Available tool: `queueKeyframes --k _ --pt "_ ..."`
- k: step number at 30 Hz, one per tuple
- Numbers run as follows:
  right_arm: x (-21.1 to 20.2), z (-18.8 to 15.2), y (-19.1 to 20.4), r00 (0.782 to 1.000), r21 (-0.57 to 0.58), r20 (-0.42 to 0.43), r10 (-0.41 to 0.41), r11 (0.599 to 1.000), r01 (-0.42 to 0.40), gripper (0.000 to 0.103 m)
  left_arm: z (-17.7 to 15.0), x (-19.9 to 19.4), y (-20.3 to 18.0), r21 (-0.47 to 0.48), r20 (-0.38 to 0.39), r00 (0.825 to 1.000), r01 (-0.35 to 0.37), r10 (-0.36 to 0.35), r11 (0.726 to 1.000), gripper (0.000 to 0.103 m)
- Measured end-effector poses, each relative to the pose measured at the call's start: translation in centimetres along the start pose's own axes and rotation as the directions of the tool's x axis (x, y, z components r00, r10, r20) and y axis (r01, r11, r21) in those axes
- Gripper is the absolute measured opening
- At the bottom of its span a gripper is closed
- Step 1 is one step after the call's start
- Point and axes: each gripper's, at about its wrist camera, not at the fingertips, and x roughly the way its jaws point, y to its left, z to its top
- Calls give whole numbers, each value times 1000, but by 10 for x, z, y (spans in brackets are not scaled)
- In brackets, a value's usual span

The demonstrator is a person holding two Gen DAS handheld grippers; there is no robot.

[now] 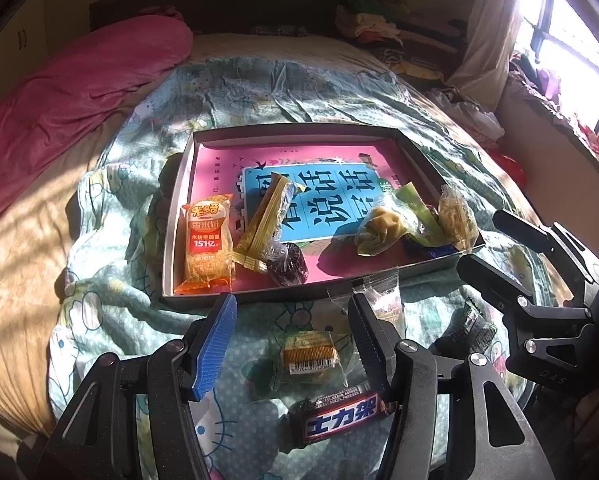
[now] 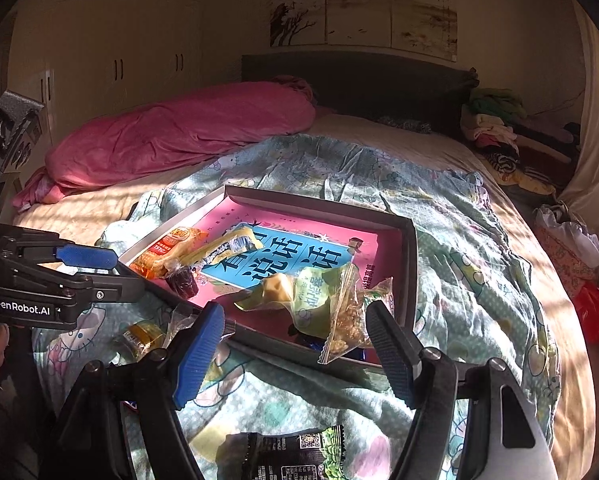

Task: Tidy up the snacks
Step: 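Withdraw both open tools from the tray toward the remaining snacks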

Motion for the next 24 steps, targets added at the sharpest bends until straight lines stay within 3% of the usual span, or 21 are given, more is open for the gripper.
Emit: queueKeyframes --k 24 --pt "-10 -16 1 998 66 -66 16 998 -12 73 -11 -6 -7 26 -33 999 -8 9 1000 60"
